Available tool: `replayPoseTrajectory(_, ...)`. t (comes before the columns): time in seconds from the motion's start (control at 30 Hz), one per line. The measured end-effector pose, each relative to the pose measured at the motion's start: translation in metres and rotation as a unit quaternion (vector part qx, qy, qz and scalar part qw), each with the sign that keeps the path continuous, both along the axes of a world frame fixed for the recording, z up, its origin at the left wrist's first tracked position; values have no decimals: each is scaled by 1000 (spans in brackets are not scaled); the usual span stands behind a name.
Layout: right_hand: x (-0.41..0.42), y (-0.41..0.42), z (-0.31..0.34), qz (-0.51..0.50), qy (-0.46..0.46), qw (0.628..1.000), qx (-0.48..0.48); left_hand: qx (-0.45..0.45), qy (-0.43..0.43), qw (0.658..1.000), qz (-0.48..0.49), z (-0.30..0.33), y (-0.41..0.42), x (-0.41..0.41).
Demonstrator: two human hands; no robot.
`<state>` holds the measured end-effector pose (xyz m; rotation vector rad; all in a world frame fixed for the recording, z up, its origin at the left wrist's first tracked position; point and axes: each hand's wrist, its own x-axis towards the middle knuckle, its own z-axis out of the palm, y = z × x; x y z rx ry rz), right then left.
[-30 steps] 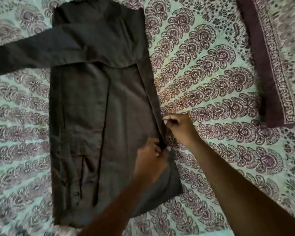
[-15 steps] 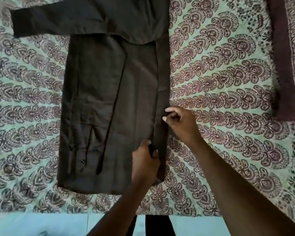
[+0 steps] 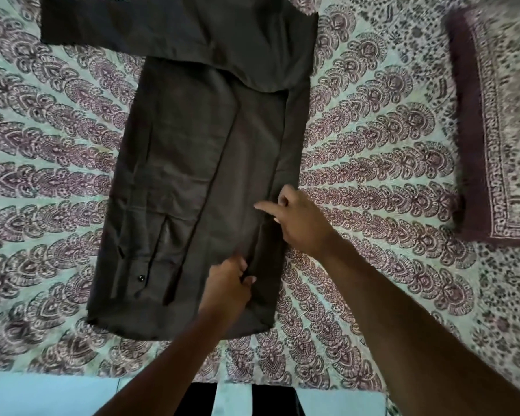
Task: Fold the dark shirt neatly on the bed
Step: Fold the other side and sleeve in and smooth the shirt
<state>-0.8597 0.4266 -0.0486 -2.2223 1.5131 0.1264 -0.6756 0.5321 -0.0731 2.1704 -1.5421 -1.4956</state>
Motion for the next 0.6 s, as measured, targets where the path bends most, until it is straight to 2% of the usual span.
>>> replayPoseTrajectory(0.13, 11, -34, 11, 48, 28, 995, 86, 13, -27, 999, -33, 6, 0, 3)
replayPoseTrajectory(0.27, 26, -54, 12, 69, 13, 990, 122, 20, -121, 987, -100, 25, -3, -2)
replayPoseTrajectory(0.3, 26, -52, 9, 71, 6, 990, 125, 1, -149, 983, -104, 29, -2, -3)
replayPoseTrajectory(0.4, 21, -38, -1, 43, -46, 992, 110, -130, -225, 957, -127, 30, 3, -8)
replayPoseTrajectory(0.5, 10, -21, -13, 29, -98, 994, 38, -291, -183, 927, -152, 19, 6, -20)
replayPoseTrajectory(0.53, 5, -16, -18, 43, -104, 994, 6, -314, -161, 919, -177, 16, 6, -25)
replayPoseTrajectory(0.6, -6, -7, -27, 74, -90, 992, -48, -307, -136, 916, -218, 2, 7, -31)
